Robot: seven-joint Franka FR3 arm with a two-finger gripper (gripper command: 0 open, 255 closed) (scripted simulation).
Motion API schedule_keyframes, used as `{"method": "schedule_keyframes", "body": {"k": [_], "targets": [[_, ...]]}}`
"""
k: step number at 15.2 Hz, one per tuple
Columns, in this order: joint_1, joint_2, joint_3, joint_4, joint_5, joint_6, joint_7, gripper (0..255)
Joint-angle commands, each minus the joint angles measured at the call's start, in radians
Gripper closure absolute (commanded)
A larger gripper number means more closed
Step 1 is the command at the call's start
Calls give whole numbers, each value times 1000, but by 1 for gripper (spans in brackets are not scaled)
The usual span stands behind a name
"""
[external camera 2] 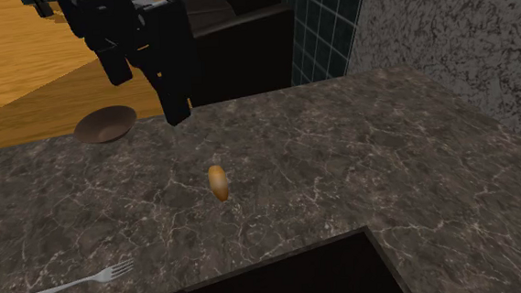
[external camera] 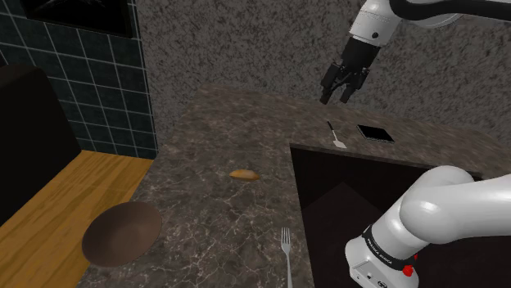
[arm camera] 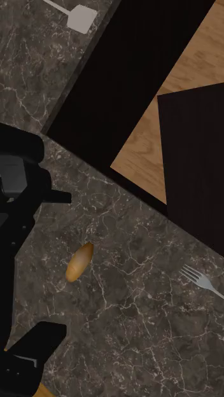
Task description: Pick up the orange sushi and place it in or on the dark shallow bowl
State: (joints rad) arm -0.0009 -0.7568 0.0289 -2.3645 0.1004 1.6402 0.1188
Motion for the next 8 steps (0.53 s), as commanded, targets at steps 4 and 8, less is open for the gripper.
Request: {"method": "schedule_keyframes", "body": {"k": [4,8], "targets": [[27,63,-5,-45,-6,100,-78,0],[61,164,-9,-87,-12,233,-179,0]]}}
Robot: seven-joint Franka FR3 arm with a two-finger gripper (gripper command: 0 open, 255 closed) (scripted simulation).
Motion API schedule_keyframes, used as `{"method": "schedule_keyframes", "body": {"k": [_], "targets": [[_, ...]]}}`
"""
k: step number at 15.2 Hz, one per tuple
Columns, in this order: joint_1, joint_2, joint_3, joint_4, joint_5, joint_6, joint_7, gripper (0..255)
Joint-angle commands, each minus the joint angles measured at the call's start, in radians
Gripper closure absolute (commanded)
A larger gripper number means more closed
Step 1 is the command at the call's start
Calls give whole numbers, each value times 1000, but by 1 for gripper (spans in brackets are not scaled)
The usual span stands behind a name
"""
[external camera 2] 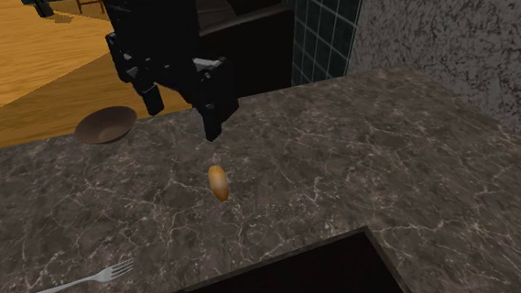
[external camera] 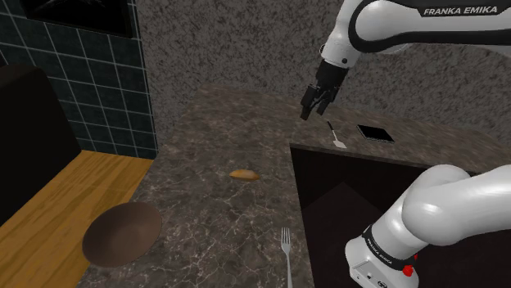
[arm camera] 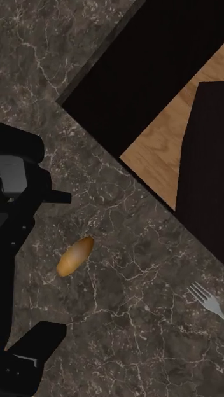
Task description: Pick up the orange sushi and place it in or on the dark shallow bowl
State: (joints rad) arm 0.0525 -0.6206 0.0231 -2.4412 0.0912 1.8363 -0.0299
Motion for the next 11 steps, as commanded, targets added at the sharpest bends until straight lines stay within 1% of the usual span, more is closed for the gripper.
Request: {"method": "schedule_keyframes", "body": {"k": [1,6,11], "targets": [[16,55,-4,-18,-4,70,-55,0],[58,210,-3,-35,-7,231,-177,0],[96,383,4,-23,-10,382,-293,0]]}}
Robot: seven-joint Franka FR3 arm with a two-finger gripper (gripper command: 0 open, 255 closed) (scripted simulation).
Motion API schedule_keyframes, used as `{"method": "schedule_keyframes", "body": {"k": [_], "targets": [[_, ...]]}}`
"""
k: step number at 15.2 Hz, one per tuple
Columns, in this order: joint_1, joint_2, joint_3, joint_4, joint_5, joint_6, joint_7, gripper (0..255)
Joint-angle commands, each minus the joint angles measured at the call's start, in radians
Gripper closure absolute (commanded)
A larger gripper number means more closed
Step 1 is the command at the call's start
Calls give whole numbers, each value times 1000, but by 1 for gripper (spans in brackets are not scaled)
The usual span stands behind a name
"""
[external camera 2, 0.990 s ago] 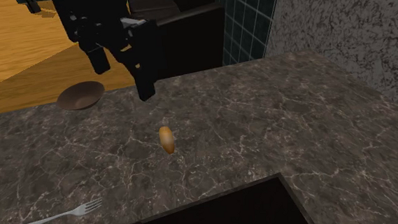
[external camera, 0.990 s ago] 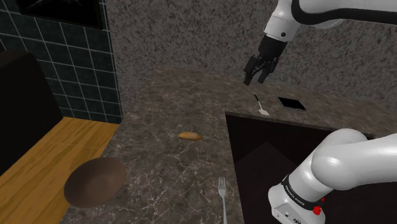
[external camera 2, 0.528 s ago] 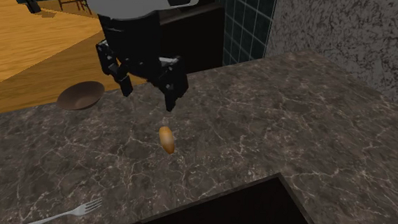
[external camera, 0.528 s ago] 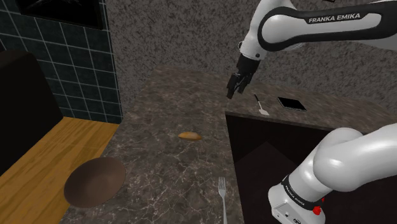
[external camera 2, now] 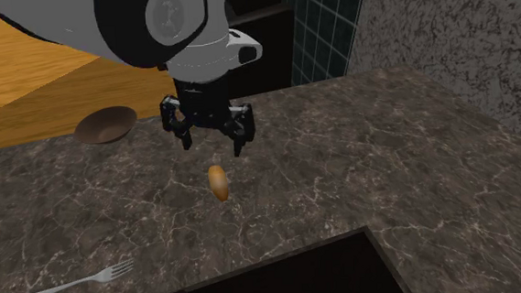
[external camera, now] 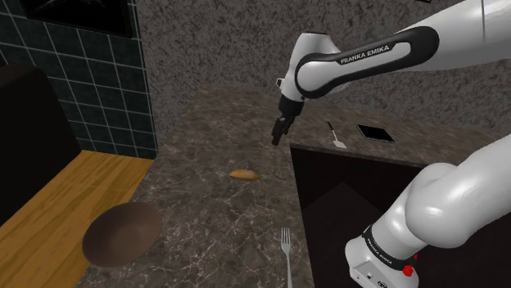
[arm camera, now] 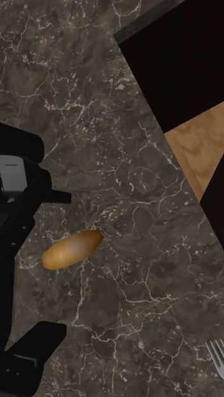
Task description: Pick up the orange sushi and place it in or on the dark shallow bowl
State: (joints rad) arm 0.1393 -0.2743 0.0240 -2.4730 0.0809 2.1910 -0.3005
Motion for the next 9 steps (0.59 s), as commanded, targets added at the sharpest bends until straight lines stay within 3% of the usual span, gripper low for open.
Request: {"method": "schedule_keyframes", "body": {"k": [1,9], "targets": [[15,73,6,14,-1,55,-45,0],[59,368,40,96,-24,254,-206,0]]}}
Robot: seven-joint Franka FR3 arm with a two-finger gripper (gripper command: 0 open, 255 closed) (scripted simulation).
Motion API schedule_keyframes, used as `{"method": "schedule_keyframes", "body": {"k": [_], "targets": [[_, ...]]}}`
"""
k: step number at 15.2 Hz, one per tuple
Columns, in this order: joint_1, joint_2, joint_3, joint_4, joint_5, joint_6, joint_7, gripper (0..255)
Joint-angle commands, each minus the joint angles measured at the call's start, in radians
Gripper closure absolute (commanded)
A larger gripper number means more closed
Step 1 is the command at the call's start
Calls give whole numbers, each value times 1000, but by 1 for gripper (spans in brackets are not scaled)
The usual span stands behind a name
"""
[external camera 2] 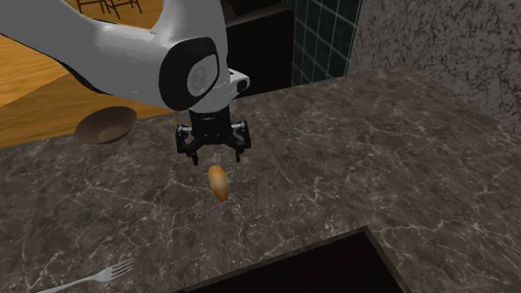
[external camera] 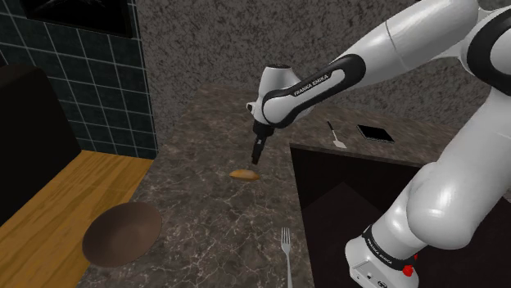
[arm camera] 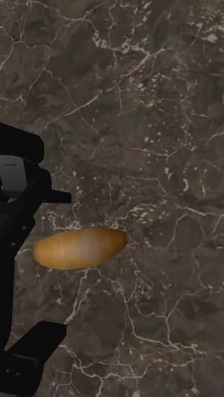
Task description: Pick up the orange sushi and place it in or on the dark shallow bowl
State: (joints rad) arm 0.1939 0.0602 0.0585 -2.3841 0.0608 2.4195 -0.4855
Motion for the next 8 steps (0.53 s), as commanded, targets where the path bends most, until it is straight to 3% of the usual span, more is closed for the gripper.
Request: {"method": "schedule_keyframes", "body": {"k": [1,5,8], "targets": [[9,71,10,21,-11,47,-38,0],[29,219,30,86,-47,124,-97,0],[31,253,30,90,-52,152,-99,0]]}}
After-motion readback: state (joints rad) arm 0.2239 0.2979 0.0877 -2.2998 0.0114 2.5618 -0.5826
